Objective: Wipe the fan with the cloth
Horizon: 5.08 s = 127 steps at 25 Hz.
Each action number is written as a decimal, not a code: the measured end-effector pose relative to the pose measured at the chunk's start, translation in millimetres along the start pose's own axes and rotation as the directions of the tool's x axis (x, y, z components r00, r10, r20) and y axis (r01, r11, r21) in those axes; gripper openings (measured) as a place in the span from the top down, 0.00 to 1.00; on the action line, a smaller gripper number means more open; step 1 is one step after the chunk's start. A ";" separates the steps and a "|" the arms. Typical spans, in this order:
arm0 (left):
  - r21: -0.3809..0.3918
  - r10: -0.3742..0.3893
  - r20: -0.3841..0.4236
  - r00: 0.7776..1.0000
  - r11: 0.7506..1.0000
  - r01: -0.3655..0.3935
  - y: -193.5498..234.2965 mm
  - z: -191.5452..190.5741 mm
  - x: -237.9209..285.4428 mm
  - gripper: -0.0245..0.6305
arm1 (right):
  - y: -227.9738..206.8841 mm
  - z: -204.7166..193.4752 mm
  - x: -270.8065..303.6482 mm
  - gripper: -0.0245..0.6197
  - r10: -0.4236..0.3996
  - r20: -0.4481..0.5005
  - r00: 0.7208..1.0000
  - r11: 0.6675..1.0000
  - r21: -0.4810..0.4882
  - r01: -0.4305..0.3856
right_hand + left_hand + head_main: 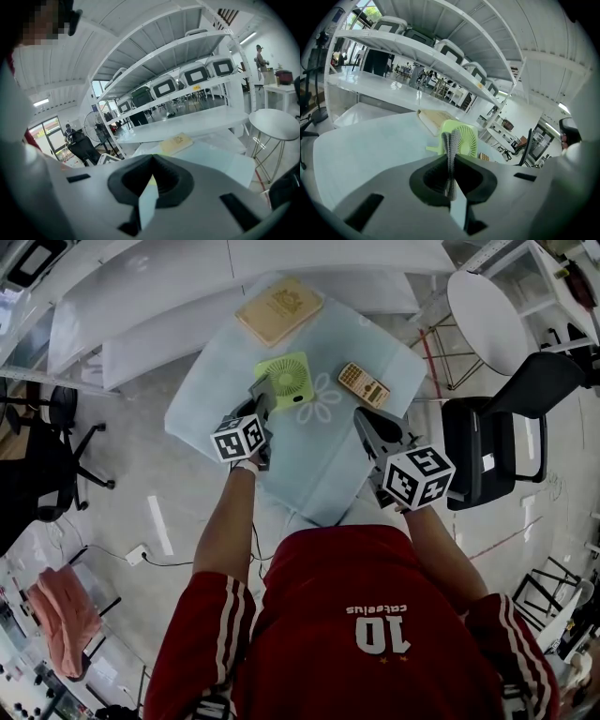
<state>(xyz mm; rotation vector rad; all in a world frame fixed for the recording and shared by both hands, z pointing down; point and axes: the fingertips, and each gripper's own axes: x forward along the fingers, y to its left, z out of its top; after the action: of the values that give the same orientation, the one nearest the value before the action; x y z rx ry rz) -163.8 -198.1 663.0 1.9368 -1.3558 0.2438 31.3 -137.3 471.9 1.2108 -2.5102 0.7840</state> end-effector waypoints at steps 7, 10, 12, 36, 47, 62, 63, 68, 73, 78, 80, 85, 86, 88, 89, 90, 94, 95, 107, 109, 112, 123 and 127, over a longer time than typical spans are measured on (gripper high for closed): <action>-0.013 0.022 0.012 1.000 1.000 -0.022 7.5 -0.4 -8.1 0.93 | 2.5 -4.0 3.1 0.95 0.011 -0.008 1.000 1.000 0.005 -0.011; -0.015 0.034 0.017 0.999 0.999 -0.034 13.1 -1.3 -12.8 0.93 | 6.6 -6.3 5.9 0.95 0.021 -0.013 1.000 1.000 0.003 -0.021; -0.017 0.041 0.019 0.999 0.999 -0.041 15.5 -2.5 -16.5 0.93 | 9.1 -7.7 6.6 0.95 0.025 -0.017 1.000 1.000 0.003 -0.025; 0.002 -0.012 0.030 0.999 1.000 0.012 -4.0 -17.4 -45.6 0.93 | 32.2 -22.5 -17.5 0.95 0.009 0.015 1.000 0.999 0.031 -0.009; 0.026 -0.090 -0.018 0.996 0.996 0.090 -39.8 -29.8 -23.5 0.93 | 9.6 -27.1 -49.2 0.95 -0.067 0.052 0.996 0.995 0.071 0.063; 0.057 -0.117 -0.047 0.992 0.991 0.119 -68.2 -39.2 2.1 0.93 | -13.2 -28.7 -61.6 0.95 -0.084 0.052 0.995 0.993 0.084 0.079; 0.056 -0.119 -0.048 0.992 0.991 0.122 -69.9 -39.8 4.6 0.93 | -15.1 -28.2 -61.7 0.95 -0.084 0.052 0.995 0.993 0.083 0.080; 0.036 -0.125 -0.053 0.991 0.991 0.127 -76.4 -42.5 17.8 0.93 | -26.4 -26.2 -63.7 0.95 -0.085 0.047 0.995 0.993 0.083 0.081; 0.003 -0.114 -0.050 0.992 0.993 0.114 -81.5 -45.1 26.6 0.93 | -37.4 -24.2 -63.9 0.95 -0.080 0.045 0.996 0.993 0.090 0.076; -0.007 -0.115 -0.052 0.992 0.993 0.115 -85.6 -46.1 36.5 0.93 | -42.4 -21.2 -57.9 0.95 -0.068 0.037 0.997 0.994 0.091 0.064; -0.004 -0.117 -0.054 0.992 0.993 0.117 -86.5 -45.6 42.2 0.93 | -46.1 -21.6 -56.2 0.95 -0.068 0.032 0.997 0.994 0.092 0.065; -0.007 -0.122 -0.069 0.990 0.993 0.121 -88.8 -49.7 53.6 0.93 | -57.5 -26.2 -54.0 0.95 -0.075 0.017 0.997 0.992 0.103 0.073; -0.008 -0.122 -0.070 0.990 0.993 0.122 -88.8 -49.7 56.1 0.93 | -59.4 -26.9 -53.1 0.95 -0.077 0.015 0.997 0.992 0.105 0.075; -0.010 -0.122 -0.072 0.990 0.993 0.122 -88.4 -49.4 60.7 0.93 | -62.3 -27.8 -51.2 0.95 -0.078 0.009 0.997 0.991 0.109 0.077; -0.011 -0.120 -0.074 0.990 0.993 0.119 -88.2 -49.6 62.8 0.93 | -63.7 -28.0 -50.3 0.95 -0.079 0.007 0.997 0.991 0.111 0.077; -0.012 -0.117 -0.078 0.990 0.993 0.116 -88.0 -50.1 64.7 0.93 | -65.0 -28.0 -49.6 0.95 -0.079 0.005 0.997 0.991 0.113 0.078; -0.019 -0.114 -0.089 0.990 0.994 0.112 -86.3 -53.8 70.6 0.93 | -68.6 -27.4 -47.1 0.95 -0.082 0.001 0.997 0.990 0.117 0.081; -0.018 -0.115 -0.091 0.989 0.993 0.114 -85.9 -54.5 71.4 0.93 | -69.0 -27.2 -46.9 0.95 -0.083 0.001 0.997 0.990 0.118 0.082; -0.032 -0.114 -0.097 0.989 0.993 0.112 -78.9 -57.1 76.3 0.93 | -73.4 -30.0 -44.9 0.95 -0.093 -0.010 0.996 0.988 0.125 0.094; -0.031 -0.110 -0.098 0.989 0.994 0.108 -77.4 -57.8 76.4 0.93 | -73.5 -30.7 -45.3 0.95 -0.093 -0.011 0.996 0.988 0.123 0.094; -0.032 -0.108 -0.095 0.990 0.994 0.105 -76.0 -57.7 75.9 0.93 | -72.8 -30.8 -44.8 0.95 -0.093 -0.013 0.996 0.988 0.121 0.094; -0.040 -0.100 -0.087 0.991 0.994 0.097 -70.0 -57.4 66.8 0.93 | -66.6 -30.5 -42.7 0.95 -0.084 -0.020 0.996 0.990 0.113 0.085; -0.039 -0.090 -0.085 0.992 0.995 0.087 -65.4 -58.3 63.1 0.93 | -64.6 -30.8 -42.5 0.95 -0.078 -0.020 0.997 0.991 0.111 0.080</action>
<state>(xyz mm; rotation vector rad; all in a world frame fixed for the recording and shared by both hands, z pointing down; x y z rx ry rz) -65.6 -194.8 707.7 1.9292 -1.2073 0.2556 107.9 -125.4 502.2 1.3253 -2.4186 0.9205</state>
